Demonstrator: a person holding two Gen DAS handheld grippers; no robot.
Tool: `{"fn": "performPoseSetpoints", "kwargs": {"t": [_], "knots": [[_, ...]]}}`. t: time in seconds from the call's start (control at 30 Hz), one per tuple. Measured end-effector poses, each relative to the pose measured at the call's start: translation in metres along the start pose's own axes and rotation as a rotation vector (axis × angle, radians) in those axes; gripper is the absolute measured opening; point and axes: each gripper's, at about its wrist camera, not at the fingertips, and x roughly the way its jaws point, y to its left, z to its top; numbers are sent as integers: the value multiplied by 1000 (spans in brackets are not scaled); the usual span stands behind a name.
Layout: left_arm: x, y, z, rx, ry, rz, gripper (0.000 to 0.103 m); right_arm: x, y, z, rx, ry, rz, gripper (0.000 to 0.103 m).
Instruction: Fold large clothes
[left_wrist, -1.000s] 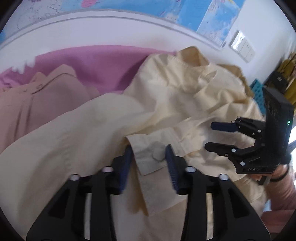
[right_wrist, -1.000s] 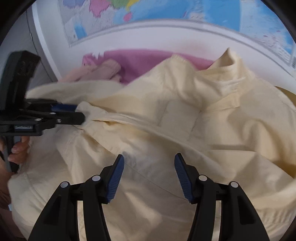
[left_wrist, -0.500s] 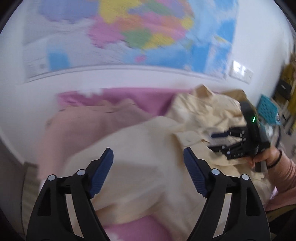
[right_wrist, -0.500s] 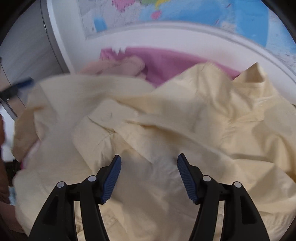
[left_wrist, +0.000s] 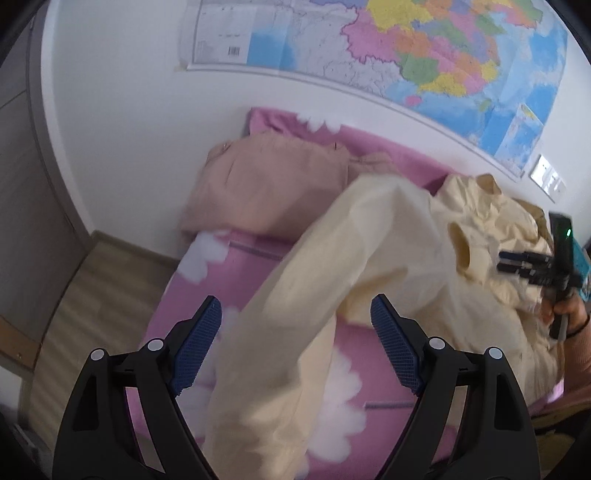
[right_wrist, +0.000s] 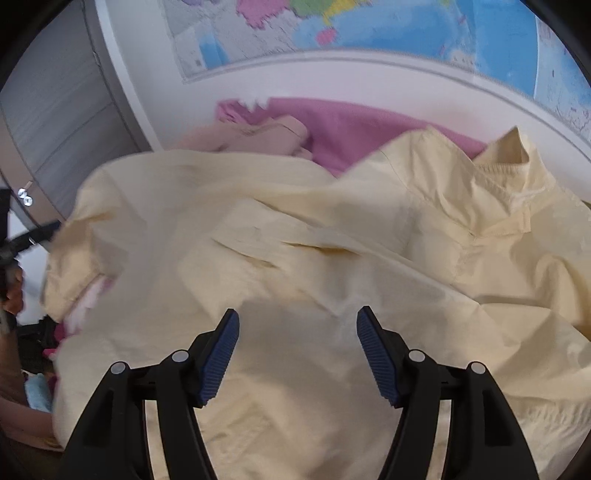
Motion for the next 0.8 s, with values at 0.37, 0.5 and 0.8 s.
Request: {"fn": "performPoseSetpoints", "kwargs": {"t": [0.37, 0.5, 0.8], "knots": [[17, 10, -39, 87, 125, 8, 37, -14, 58, 5, -121, -34, 99, 75], [10, 18, -29, 74, 135, -70, 14, -14, 68, 2, -145, -26, 106, 75], [-52, -25, 21, 168, 12, -232, 12, -18, 152, 5, -332, -70, 331, 75]]}}
